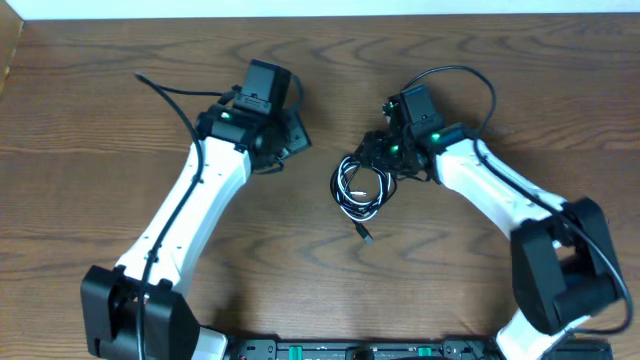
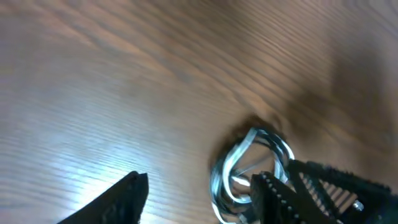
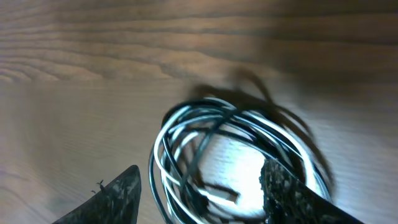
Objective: Untangle cables
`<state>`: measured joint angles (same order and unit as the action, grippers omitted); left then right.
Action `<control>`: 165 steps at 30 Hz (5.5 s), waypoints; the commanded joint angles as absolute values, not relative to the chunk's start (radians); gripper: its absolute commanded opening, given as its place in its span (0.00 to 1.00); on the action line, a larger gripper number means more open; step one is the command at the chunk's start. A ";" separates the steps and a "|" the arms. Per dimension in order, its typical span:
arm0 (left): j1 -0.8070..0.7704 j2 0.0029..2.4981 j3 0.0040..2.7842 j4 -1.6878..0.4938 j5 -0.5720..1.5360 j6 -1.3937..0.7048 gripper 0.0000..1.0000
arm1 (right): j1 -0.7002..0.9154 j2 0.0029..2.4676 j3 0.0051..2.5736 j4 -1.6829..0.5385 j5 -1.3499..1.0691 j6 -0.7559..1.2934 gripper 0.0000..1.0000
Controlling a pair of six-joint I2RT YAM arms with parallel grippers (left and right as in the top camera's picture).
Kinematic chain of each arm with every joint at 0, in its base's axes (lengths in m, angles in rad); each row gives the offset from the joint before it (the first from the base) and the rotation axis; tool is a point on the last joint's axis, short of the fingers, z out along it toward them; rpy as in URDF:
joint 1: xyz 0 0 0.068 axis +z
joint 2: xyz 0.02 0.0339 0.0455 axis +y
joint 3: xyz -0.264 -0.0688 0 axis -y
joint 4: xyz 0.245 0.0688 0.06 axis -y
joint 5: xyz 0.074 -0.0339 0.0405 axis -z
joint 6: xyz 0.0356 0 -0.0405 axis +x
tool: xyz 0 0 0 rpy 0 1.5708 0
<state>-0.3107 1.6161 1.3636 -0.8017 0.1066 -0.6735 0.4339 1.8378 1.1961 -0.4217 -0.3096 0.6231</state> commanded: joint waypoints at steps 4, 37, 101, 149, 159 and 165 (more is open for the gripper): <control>-0.221 1.620 1.350 -0.859 0.059 -0.663 0.59 | 0.457 1.908 1.213 -0.374 -0.352 0.702 0.52; -0.206 1.621 1.346 -0.802 0.631 -0.458 0.59 | 0.433 1.488 1.247 -0.278 -0.721 0.567 0.02; -0.206 1.622 1.346 -0.848 0.453 -0.629 0.71 | 0.452 1.218 1.257 -0.102 -0.710 0.479 0.01; -0.206 1.622 1.346 -0.867 0.347 -0.702 0.71 | 0.356 1.132 1.257 0.589 -0.492 1.036 0.01; -0.206 1.622 1.346 -0.862 0.347 -0.706 0.72 | 0.347 1.082 1.257 0.101 -0.297 0.892 0.02; -0.206 1.622 1.346 -0.863 0.348 -0.705 0.71 | 0.324 1.095 1.257 0.343 -0.280 0.994 0.01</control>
<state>-0.2073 1.6169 1.3514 -0.8600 0.3603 -0.7021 0.3405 1.1259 1.2438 0.2295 -0.3229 0.9569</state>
